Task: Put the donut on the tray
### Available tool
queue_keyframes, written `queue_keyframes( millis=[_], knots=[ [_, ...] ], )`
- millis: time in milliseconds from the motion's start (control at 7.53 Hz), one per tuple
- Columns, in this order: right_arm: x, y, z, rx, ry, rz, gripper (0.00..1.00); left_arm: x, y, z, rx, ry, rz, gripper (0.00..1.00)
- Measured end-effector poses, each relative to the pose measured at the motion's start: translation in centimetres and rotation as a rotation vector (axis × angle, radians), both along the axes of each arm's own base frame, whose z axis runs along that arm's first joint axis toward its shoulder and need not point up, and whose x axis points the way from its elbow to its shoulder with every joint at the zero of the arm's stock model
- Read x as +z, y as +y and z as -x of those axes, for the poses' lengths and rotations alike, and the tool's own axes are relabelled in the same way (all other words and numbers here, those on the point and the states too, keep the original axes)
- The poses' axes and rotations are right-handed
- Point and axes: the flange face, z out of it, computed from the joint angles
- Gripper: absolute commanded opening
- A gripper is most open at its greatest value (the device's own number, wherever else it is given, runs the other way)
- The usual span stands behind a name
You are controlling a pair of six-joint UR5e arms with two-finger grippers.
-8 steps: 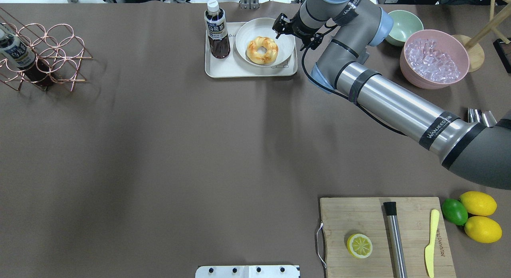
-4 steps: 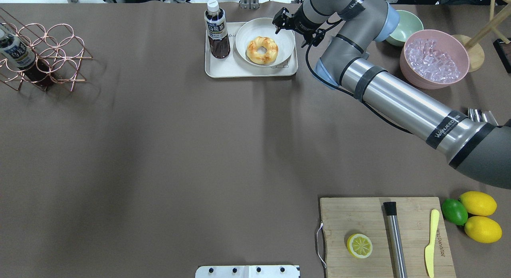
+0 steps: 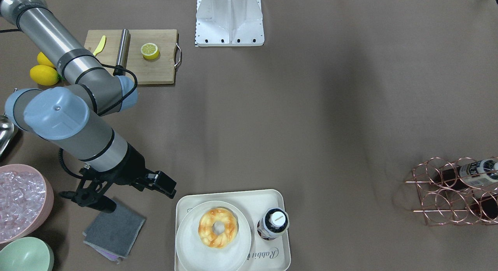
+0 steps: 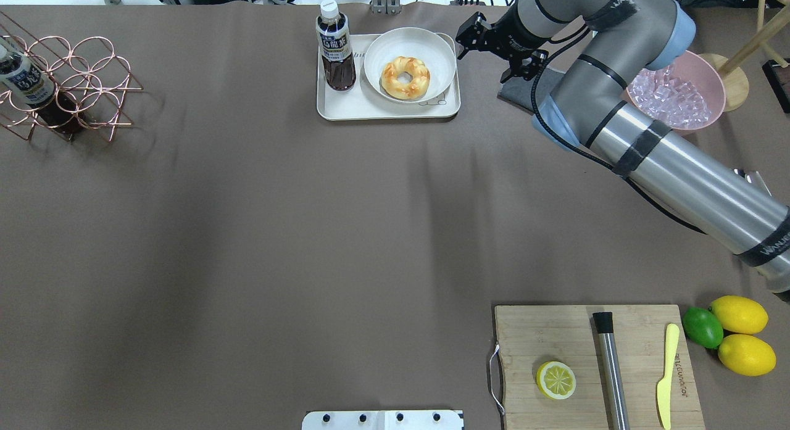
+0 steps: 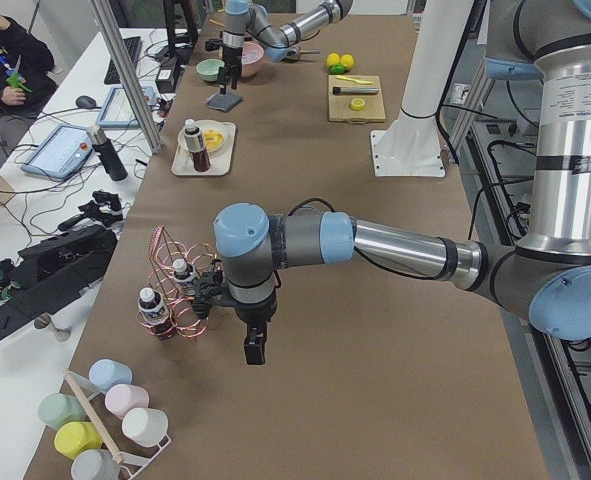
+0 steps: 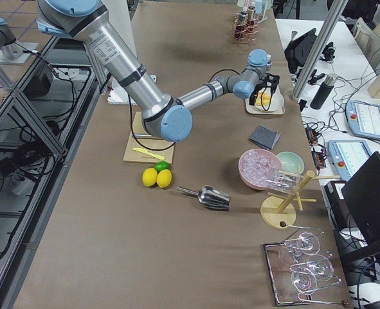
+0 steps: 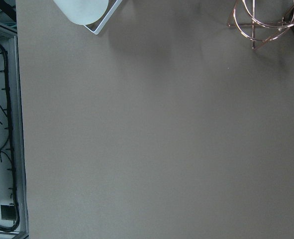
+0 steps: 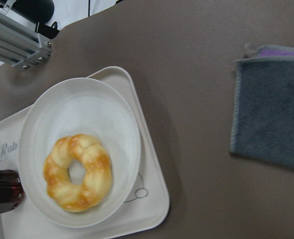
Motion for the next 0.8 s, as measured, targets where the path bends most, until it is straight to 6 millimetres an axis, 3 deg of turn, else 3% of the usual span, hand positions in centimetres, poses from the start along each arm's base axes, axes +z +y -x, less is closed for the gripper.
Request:
queue_keyframes(
  millis=[133, 398, 797],
  knots=[
    [2.4, 0.3, -2.3, -0.027, 0.038, -0.05, 1.0, 0.0, 0.1, 0.1, -0.001, 0.0, 0.001, 0.98],
    [8.4, 3.2, -9.4, -0.114, 0.155, -0.158, 1.0, 0.1, 0.2, 0.1, -0.002, 0.0, 0.003, 0.98],
    [14.9, 11.2, -20.8, -0.285, 0.3, -0.192, 1.0, 0.8, 0.6, 0.2, -0.004, 0.001, 0.016, 0.98]
  ],
)
